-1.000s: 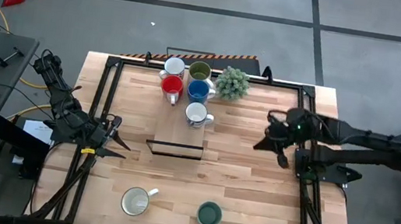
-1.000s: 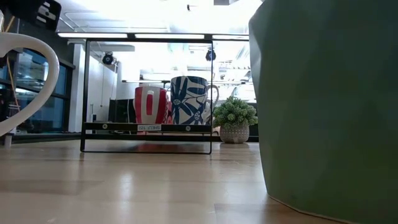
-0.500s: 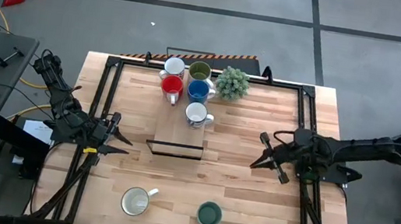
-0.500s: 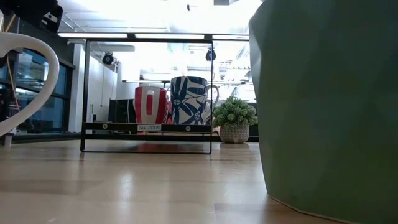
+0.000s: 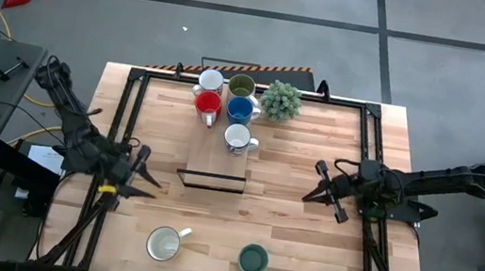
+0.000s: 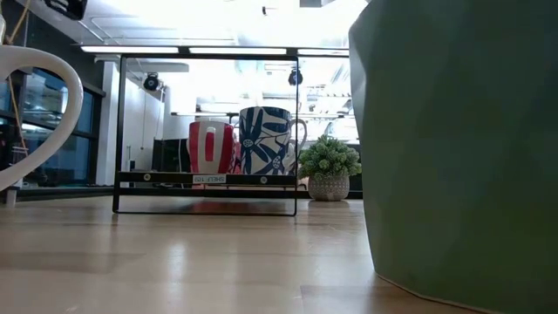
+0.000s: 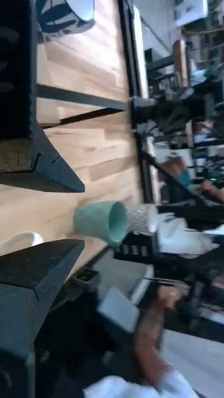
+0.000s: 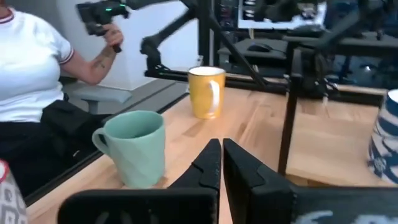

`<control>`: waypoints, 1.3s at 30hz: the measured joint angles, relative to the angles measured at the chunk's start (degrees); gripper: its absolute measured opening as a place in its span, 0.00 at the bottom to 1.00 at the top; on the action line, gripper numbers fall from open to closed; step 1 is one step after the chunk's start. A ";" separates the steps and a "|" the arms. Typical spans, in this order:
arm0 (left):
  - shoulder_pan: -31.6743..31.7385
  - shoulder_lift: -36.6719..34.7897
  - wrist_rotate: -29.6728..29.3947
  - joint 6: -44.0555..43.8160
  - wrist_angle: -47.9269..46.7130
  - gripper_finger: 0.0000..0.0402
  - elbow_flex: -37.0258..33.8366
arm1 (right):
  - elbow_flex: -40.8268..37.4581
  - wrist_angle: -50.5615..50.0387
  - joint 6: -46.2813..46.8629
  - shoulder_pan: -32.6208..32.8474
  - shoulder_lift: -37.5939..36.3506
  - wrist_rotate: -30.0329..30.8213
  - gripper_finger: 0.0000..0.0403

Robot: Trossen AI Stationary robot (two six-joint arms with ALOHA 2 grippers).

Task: Place coffee mugs
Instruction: Put the yellow mug on the shelf

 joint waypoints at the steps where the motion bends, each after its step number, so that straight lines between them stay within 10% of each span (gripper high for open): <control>1: 0.00 1.86 0.00 -0.33 -1.72 0.30 1.42 | 0.00 -0.30 0.53 0.00 -0.02 0.48 0.00; 12: 1.61 23.52 1.16 -24.40 -25.15 0.30 18.55 | 0.04 -3.51 1.77 -0.02 0.02 6.45 0.00; 22: 4.39 38.56 14.73 -37.73 -31.75 0.30 29.47 | 0.11 -8.71 1.94 0.00 0.00 6.42 0.00; 39: 4.35 49.75 23.06 -52.63 -38.62 0.30 32.05 | 0.11 -9.39 6.81 0.00 0.01 6.21 0.00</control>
